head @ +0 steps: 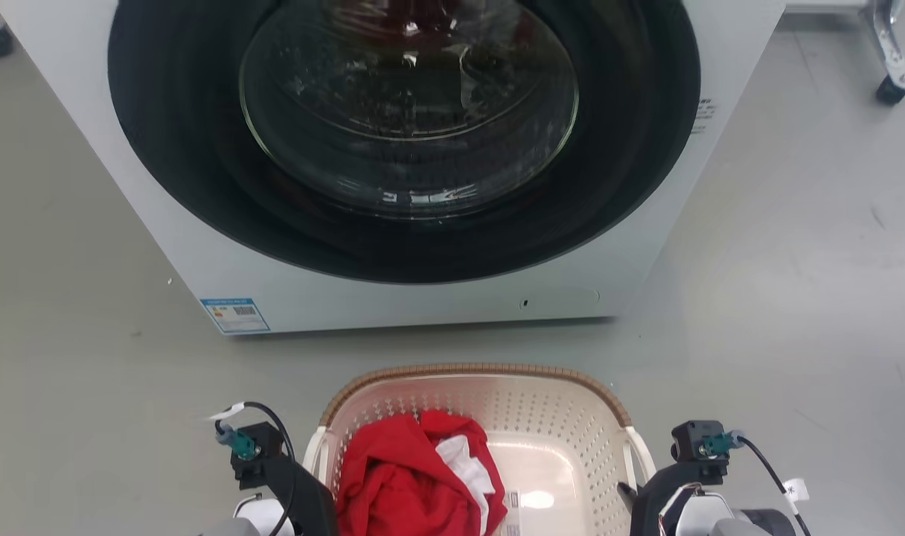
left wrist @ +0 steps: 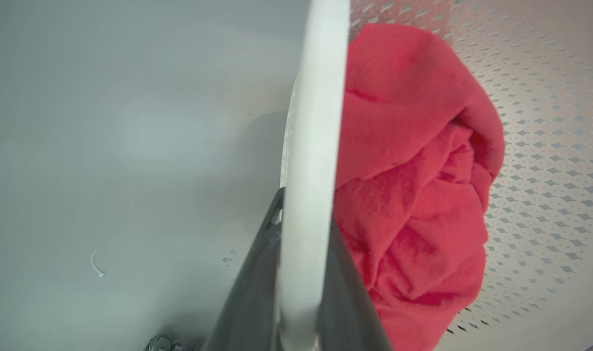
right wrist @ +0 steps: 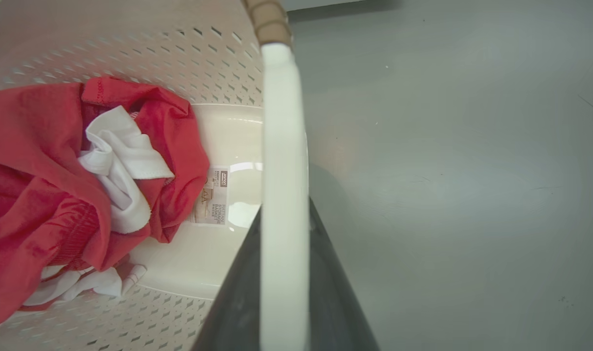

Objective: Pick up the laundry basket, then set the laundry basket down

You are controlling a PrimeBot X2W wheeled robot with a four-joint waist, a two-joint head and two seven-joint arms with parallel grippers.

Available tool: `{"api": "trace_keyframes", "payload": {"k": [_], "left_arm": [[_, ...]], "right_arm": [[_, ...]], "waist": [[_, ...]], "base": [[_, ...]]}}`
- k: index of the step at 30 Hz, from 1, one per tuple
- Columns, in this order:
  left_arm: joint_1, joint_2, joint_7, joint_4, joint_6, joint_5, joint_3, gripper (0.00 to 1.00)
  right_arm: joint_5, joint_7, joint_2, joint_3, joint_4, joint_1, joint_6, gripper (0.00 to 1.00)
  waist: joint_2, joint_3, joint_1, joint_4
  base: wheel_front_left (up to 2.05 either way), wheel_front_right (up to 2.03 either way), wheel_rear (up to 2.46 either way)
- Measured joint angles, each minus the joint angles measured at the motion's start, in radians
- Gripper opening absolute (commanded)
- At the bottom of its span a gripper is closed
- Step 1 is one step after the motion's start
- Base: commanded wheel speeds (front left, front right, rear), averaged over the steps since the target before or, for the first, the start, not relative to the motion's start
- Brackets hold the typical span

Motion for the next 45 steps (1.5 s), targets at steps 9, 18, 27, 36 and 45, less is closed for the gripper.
{"api": "trace_keyframes", "payload": {"k": [9, 18, 27, 36, 45], "left_arm": [[0.057, -0.001, 0.051, 0.0, 0.01, -0.018, -0.011, 0.0], [0.098, -0.003, 0.09, 0.0, 0.027, -0.047, -0.021, 0.0], [0.129, -0.003, 0.118, 0.0, 0.037, -0.06, -0.028, 0.0], [0.161, -0.003, 0.138, 0.0, 0.046, -0.077, -0.041, 0.0], [0.176, -0.002, 0.149, -0.001, 0.058, -0.104, -0.052, 0.0]], "right_arm": [[0.046, 0.051, 0.003, 0.011, 0.011, 0.054, 0.0, 0.0], [0.085, 0.095, 0.006, 0.018, 0.021, 0.101, 0.0, 0.0], [0.109, 0.139, 0.007, 0.029, 0.023, 0.121, 0.0, 0.0], [0.127, 0.157, 0.007, 0.036, 0.026, 0.15, 0.0, 0.0], [0.144, 0.169, 0.008, 0.044, 0.027, 0.162, 0.0, 0.0]], "waist": [[0.0, -0.08, 0.0001, -0.003], [0.0, -0.154, 0.0001, 0.0], [0.0, -0.203, 0.0002, 0.008], [0.0002, -0.227, 0.0002, 0.003], [0.0001, -0.238, 0.0002, 0.002]], "base": [[0.0, 0.0, 0.0], [0.0, 0.0, 0.0], [0.0, 0.0, 0.0], [0.0, 0.0, 0.0], [0.0, 0.0, 0.0]]}}
